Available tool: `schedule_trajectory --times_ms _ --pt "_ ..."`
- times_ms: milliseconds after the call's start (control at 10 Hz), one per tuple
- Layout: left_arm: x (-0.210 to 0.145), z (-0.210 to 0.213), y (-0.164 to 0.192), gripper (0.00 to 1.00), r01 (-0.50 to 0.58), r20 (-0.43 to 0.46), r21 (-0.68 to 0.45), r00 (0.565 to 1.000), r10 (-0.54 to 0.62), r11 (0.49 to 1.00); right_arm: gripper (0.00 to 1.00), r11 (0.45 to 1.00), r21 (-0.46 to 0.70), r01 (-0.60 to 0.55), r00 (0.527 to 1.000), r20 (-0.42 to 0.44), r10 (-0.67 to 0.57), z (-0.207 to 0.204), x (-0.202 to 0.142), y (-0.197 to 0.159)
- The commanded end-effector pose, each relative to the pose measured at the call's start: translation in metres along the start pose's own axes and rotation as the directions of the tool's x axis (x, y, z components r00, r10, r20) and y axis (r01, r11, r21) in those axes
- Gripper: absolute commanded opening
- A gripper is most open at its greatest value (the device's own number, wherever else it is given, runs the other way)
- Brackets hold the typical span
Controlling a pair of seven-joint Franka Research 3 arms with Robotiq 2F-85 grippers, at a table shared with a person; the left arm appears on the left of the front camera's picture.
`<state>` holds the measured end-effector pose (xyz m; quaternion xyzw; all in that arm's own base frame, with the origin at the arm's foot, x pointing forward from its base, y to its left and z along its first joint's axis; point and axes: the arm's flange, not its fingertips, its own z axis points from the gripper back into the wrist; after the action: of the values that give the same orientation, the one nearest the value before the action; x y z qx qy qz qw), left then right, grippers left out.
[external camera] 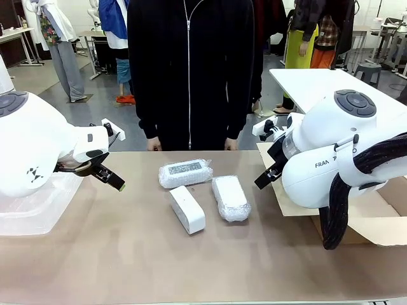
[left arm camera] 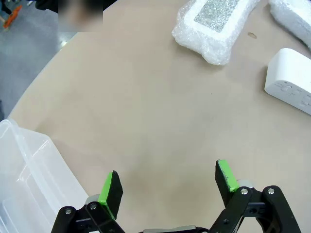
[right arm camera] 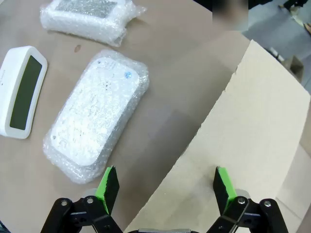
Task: Separate and place wrapped and unwrapped clocks.
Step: Pick up the Digital clock indicated by the person.
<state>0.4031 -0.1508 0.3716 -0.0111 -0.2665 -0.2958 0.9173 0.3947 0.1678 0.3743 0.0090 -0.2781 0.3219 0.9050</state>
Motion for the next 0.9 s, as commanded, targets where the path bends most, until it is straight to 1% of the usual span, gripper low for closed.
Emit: schedule_trajectory --times_ms 0,100,200,300,400,500,600,700,800 --pt "0.0 0.0 0.0 1.0 0.0 0.0 0.0 1.0 0.0 1.0 1.0 1.0 0.0 0.0 1.0 0.0 0.0 0.0 0.0 0.0" --pt "0.003 0.025 0.003 1.0 0.001 0.039 -0.017 0.999 0.0 1.0 1.0 0.997 0.067 -0.038 0.999 0.036 0.036 0.029 0.005 -0.003" --pt "0.002 0.054 0.008 1.0 -0.007 0.058 -0.053 0.998 0.01 0.999 1.0 0.992 0.086 -0.09 0.995 0.039 0.087 0.059 0.009 -0.008" --pt "0.004 0.08 0.014 1.0 0.013 0.074 -0.064 0.997 -0.008 0.998 1.0 0.977 0.151 -0.148 0.989 0.029 0.146 0.082 0.016 -0.013" --pt "0.0 0.099 0.017 1.0 0.016 0.072 -0.075 0.997 -0.011 0.997 1.0 0.96 0.193 -0.205 0.979 0.028 0.203 0.104 0.016 -0.014" --pt "-0.011 0.116 0.018 1.0 0.021 0.073 -0.132 0.997 -0.012 0.991 1.0 0.936 0.236 -0.262 0.965 0.041 0.26 0.124 0.012 -0.014" --pt "-0.024 0.138 0.023 1.0 0.051 0.098 -0.183 0.995 -0.033 0.982 1.0 0.907 0.281 -0.315 0.949 0.094 0.301 0.145 0.004 -0.018" --pt "-0.039 0.153 0.02 1.0 0.092 0.119 -0.224 0.991 -0.067 0.97 1.0 0.881 0.31 -0.357 0.934 0.148 0.326 0.161 -0.008 -0.02" --pt "-0.053 0.163 0.014 1.0 0.143 0.124 -0.243 0.986 -0.116 0.959 1.0 0.868 0.309 -0.388 0.92 0.193 0.342 0.173 -0.019 -0.019"
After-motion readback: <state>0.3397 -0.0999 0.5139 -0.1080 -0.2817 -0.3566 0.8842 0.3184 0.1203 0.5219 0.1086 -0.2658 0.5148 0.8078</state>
